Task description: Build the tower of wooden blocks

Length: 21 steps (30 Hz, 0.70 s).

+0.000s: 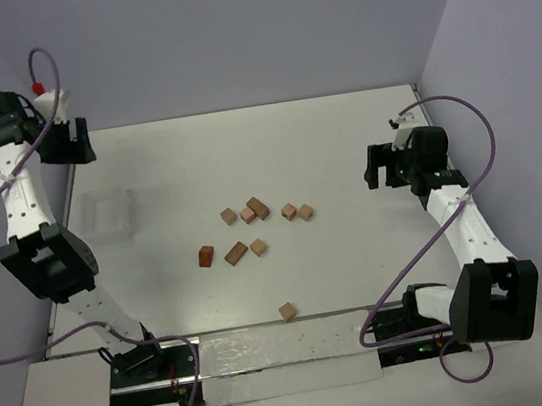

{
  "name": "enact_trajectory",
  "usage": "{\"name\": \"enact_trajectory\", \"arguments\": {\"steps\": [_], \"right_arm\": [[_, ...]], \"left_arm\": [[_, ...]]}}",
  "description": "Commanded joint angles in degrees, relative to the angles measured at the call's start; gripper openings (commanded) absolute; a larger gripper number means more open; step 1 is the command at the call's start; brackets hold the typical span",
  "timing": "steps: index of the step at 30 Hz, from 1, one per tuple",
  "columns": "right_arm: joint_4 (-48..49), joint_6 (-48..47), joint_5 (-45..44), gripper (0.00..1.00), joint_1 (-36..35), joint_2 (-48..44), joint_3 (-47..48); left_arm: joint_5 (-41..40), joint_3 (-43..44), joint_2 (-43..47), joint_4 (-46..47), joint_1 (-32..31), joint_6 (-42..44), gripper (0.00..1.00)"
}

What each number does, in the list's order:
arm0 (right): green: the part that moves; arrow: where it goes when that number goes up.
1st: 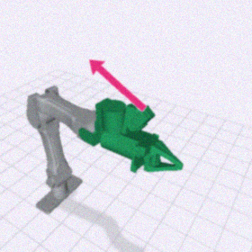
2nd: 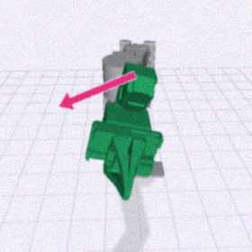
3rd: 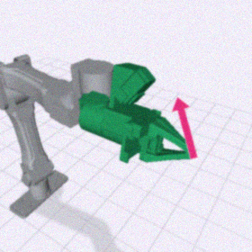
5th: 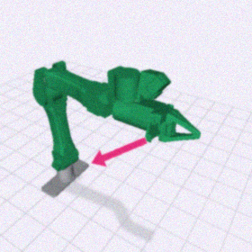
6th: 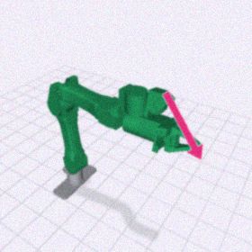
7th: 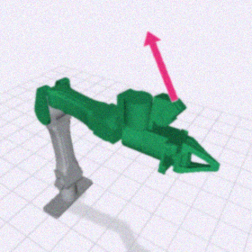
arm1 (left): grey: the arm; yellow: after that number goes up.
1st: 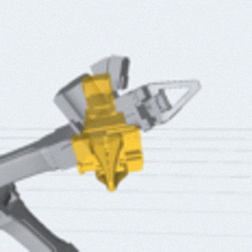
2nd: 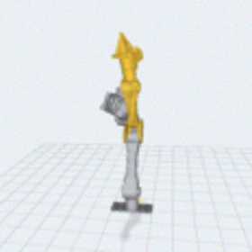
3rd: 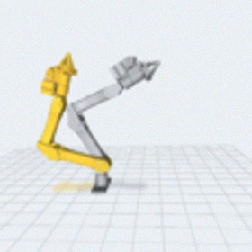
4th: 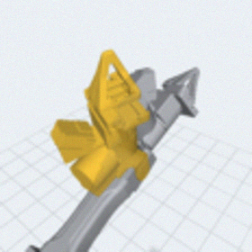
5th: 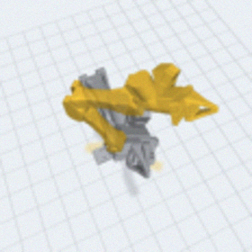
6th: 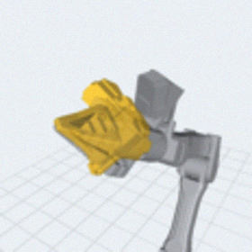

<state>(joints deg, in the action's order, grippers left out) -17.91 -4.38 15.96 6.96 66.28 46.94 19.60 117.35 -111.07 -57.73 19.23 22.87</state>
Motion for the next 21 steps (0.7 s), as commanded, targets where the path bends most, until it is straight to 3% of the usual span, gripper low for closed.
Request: {"name": "enact_trajectory", "arguments": {"steps": [1,5,10,14,21], "right_arm": [[0.29,-0.45,0.78,1.00,0.29,-0.63,2.85],[0.30,-0.60,0.80,1.00,0.28,-0.51,2.84],[0.24,-0.63,0.31,1.00,0.25,-0.28,2.90],[0.24,-0.54,0.12,1.00,0.33,-0.15,2.90],[-0.02,-0.47,-0.64,1.00,0.33,0.52,3.34]], "left_arm": [[2.53,-11.09,13.01,-0.43,-15.66,7.48,0.87],[4.84,-24.17,18.40,3.05,-27.94,16.05,0.84],[14.39,-26.73,16.16,3.27,-38.10,22.79,0.82],[8.40,-25.39,11.11,9.17,-44.84,17.60,0.82],[-3.66,-26.91,2.20,18.59,-55.04,0.11,0.81]]}}
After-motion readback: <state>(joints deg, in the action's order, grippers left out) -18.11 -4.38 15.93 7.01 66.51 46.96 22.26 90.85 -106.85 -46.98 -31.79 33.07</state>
